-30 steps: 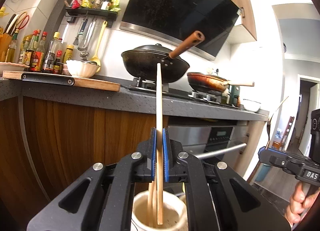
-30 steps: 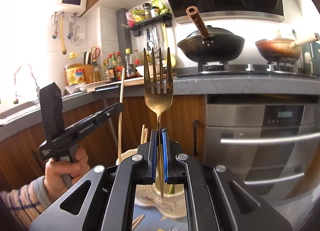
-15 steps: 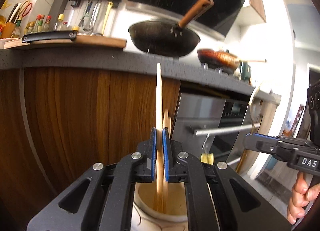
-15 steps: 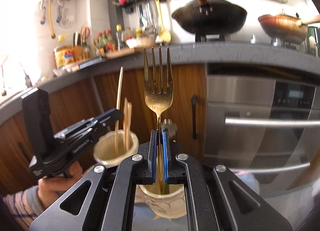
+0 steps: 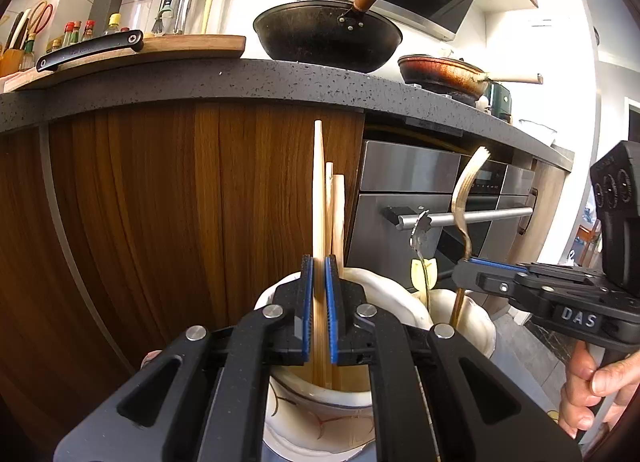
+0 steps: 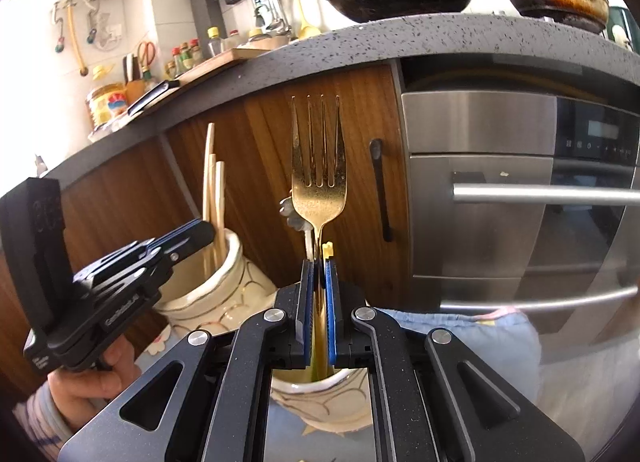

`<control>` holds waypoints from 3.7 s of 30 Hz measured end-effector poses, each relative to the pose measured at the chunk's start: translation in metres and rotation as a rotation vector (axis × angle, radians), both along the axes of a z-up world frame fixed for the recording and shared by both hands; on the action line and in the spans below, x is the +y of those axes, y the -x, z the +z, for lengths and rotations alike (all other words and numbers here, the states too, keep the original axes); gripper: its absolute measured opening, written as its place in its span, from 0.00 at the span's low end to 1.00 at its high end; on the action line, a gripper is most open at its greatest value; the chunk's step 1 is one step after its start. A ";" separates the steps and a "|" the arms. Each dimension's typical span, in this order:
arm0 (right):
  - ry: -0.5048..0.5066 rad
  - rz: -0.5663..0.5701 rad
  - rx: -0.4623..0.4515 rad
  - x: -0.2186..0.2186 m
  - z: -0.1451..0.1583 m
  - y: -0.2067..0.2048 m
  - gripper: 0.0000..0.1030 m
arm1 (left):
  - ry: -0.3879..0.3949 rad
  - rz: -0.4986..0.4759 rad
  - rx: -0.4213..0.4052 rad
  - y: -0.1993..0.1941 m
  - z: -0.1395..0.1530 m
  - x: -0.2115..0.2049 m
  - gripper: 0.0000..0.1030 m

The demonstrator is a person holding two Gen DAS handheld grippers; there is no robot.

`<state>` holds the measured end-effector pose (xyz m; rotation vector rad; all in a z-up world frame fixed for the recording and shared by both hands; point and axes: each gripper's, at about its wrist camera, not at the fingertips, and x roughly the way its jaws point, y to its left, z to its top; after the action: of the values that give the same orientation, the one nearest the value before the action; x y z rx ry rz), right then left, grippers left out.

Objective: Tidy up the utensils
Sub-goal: 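Drop the chopstick into the holder with the left tool while the right tool drops the gold fork, then grasp the last wooden chopstick with the left tool while the right tool grasps the silver fork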

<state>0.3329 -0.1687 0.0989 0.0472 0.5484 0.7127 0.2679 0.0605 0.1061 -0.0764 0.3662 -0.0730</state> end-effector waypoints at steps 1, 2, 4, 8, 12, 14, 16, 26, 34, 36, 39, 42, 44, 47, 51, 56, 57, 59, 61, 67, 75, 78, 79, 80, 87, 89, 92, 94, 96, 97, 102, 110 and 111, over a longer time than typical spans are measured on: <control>-0.005 -0.002 0.002 0.001 -0.001 -0.002 0.06 | -0.005 -0.001 -0.002 0.001 -0.001 0.000 0.06; -0.011 -0.003 0.004 0.002 -0.001 -0.003 0.06 | -0.006 0.000 -0.004 0.001 -0.001 -0.001 0.06; -0.023 0.001 0.007 0.002 -0.004 -0.007 0.06 | -0.008 -0.001 -0.005 0.003 -0.001 -0.001 0.07; -0.049 0.000 0.017 -0.003 -0.006 -0.012 0.07 | 0.004 -0.010 -0.008 0.005 0.001 0.001 0.19; -0.057 -0.005 0.025 -0.008 -0.009 -0.014 0.07 | 0.008 -0.014 -0.018 0.009 0.004 0.003 0.29; -0.072 0.004 0.034 -0.011 -0.009 -0.014 0.07 | 0.010 -0.020 -0.021 0.010 0.005 0.003 0.34; -0.082 0.008 0.037 -0.013 -0.008 -0.013 0.07 | 0.019 -0.029 -0.031 0.013 0.007 0.004 0.43; -0.089 0.008 0.005 -0.021 0.002 -0.001 0.22 | 0.012 -0.029 -0.061 0.028 0.017 0.006 0.51; -0.116 -0.070 -0.016 -0.053 0.007 0.006 0.25 | 0.011 -0.002 -0.060 0.048 0.021 0.017 0.52; -0.128 -0.105 -0.011 -0.064 0.005 0.006 0.25 | 0.021 -0.002 -0.043 0.052 0.019 0.020 0.52; -0.150 -0.136 0.015 -0.076 0.000 0.004 0.25 | 0.021 -0.004 -0.018 0.061 0.014 0.021 0.52; -0.151 -0.156 0.036 -0.082 -0.005 0.004 0.25 | 0.003 0.000 0.018 0.072 0.004 0.019 0.52; -0.142 -0.159 0.050 -0.084 -0.009 0.006 0.25 | 0.002 0.002 0.056 0.082 -0.007 0.018 0.52; -0.116 -0.152 0.068 -0.084 -0.016 0.009 0.25 | 0.022 -0.004 0.131 0.092 -0.024 0.015 0.51; -0.099 -0.156 0.093 -0.087 -0.024 0.013 0.26 | 0.024 -0.022 0.220 0.100 -0.047 0.006 0.51; -0.058 -0.146 0.129 -0.083 -0.039 0.025 0.28 | -0.010 -0.070 0.319 0.103 -0.077 -0.012 0.49; -0.051 -0.145 0.135 -0.083 -0.041 0.027 0.28 | -0.017 -0.080 0.333 0.103 -0.082 -0.016 0.49; -0.027 -0.140 0.149 -0.081 -0.048 0.035 0.29 | -0.023 -0.097 0.355 0.101 -0.090 -0.020 0.46; 0.007 -0.135 0.163 -0.079 -0.055 0.045 0.30 | -0.040 -0.114 0.385 0.100 -0.100 -0.027 0.44; 0.094 -0.107 0.192 -0.072 -0.077 0.080 0.33 | -0.051 -0.166 0.449 0.100 -0.116 -0.033 0.34; 0.202 -0.049 0.230 -0.051 -0.104 0.118 0.34 | -0.090 -0.198 0.478 0.101 -0.121 -0.039 0.34; 0.222 -0.037 0.238 -0.045 -0.109 0.123 0.34 | -0.103 -0.190 0.492 0.098 -0.124 -0.041 0.33; 0.225 -0.033 0.244 -0.043 -0.111 0.124 0.34 | -0.109 -0.189 0.491 0.098 -0.124 -0.042 0.33; 0.227 -0.029 0.247 -0.041 -0.112 0.125 0.34 | -0.117 -0.187 0.490 0.097 -0.124 -0.043 0.33; 0.266 -0.020 0.250 -0.027 -0.116 0.131 0.34 | -0.117 -0.185 0.490 0.096 -0.123 -0.045 0.32; 0.289 -0.012 0.237 -0.023 -0.116 0.134 0.34 | -0.121 -0.181 0.489 0.096 -0.124 -0.045 0.28; 0.307 0.018 0.226 -0.020 -0.117 0.137 0.25 | -0.125 -0.185 0.489 0.097 -0.123 -0.044 0.23; 0.312 0.053 0.235 -0.021 -0.117 0.137 0.19 | -0.130 -0.190 0.488 0.098 -0.123 -0.044 0.21; 0.330 0.076 0.243 -0.023 -0.116 0.136 0.18 | -0.134 -0.196 0.487 0.098 -0.123 -0.044 0.19; 0.338 0.084 0.246 -0.024 -0.115 0.136 0.17 | -0.134 -0.198 0.488 0.099 -0.124 -0.043 0.17; 0.431 0.155 0.280 -0.026 -0.110 0.129 0.14 | -0.144 -0.218 0.491 0.101 -0.124 -0.036 0.12; 0.612 0.239 0.373 -0.028 -0.104 0.110 0.14 | -0.234 -0.306 0.592 0.093 -0.118 -0.030 0.12; 0.627 0.249 0.390 -0.028 -0.104 0.107 0.14 | -0.253 -0.316 0.607 0.092 -0.117 -0.031 0.12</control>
<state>0.2259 -0.1965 -0.0051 -0.4830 1.1469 0.7486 0.1762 0.0293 -0.0108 0.2171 0.9898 -0.3185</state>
